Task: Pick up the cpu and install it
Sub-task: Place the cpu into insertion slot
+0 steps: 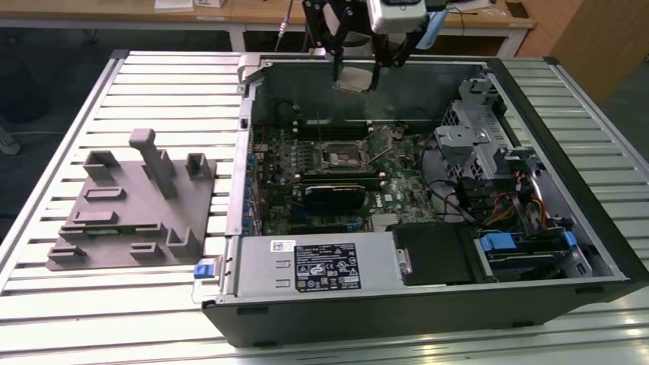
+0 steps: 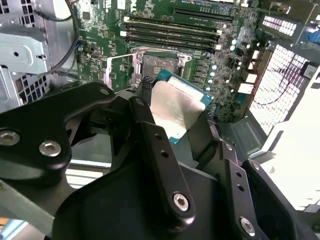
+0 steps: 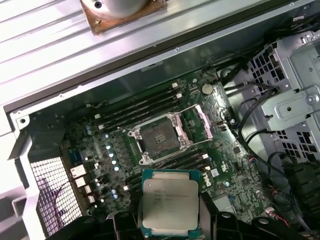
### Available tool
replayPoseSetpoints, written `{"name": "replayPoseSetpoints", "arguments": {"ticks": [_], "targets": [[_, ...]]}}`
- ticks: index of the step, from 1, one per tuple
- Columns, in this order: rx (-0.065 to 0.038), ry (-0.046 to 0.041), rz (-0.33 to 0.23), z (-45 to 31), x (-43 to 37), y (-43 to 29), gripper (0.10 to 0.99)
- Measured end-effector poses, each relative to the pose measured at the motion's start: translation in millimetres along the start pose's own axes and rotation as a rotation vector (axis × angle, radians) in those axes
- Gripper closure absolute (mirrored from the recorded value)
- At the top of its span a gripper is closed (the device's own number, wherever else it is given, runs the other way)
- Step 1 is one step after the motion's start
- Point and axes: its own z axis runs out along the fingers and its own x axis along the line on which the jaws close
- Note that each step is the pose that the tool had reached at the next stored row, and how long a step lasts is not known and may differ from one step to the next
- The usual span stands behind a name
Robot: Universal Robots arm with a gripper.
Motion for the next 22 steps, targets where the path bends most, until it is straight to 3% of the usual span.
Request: {"name": "replayPoseSetpoints", "arguments": {"ticks": [22], "targets": [[-0.002, -0.0161, 0.238, 1.5, 1.7, 3.9, 0.545]]}}
